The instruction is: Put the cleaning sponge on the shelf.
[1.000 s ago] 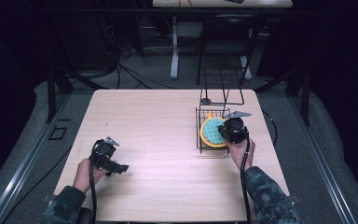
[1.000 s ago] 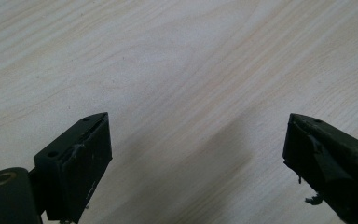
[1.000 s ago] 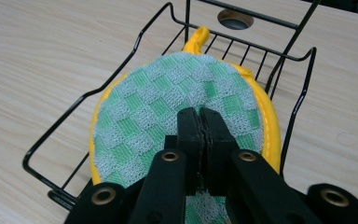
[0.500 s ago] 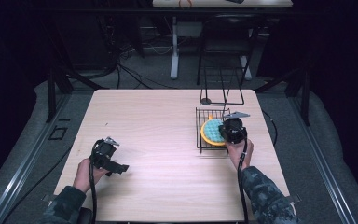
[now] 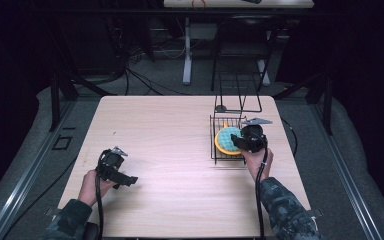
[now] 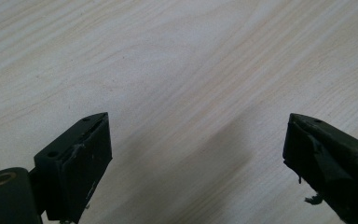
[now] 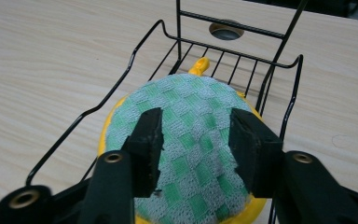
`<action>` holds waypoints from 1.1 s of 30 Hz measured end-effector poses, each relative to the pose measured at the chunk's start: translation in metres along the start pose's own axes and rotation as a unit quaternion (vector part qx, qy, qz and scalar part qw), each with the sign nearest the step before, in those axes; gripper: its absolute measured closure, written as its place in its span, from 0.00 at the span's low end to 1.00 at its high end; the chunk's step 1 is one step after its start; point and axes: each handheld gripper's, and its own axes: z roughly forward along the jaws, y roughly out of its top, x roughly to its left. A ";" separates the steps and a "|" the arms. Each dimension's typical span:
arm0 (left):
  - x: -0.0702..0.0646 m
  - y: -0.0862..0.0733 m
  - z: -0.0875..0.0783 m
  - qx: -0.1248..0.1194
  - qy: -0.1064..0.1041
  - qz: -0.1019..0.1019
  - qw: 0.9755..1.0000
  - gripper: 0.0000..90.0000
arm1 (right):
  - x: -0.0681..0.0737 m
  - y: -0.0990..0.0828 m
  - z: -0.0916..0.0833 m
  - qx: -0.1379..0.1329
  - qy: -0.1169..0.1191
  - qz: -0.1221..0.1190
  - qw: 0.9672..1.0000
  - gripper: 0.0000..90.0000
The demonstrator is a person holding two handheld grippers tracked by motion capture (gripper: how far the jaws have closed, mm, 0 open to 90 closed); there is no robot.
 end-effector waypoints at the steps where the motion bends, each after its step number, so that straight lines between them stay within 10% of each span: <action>1: 0.000 0.000 0.000 0.000 -0.001 0.000 1.000 0.09 | 0.001 0.000 -0.002 0.002 0.002 -0.003 1.000 0.53; 33: -0.001 0.000 -0.001 -0.002 -0.001 0.002 1.000 0.09 | -0.020 -0.024 -0.098 0.021 0.033 -0.035 0.999 0.05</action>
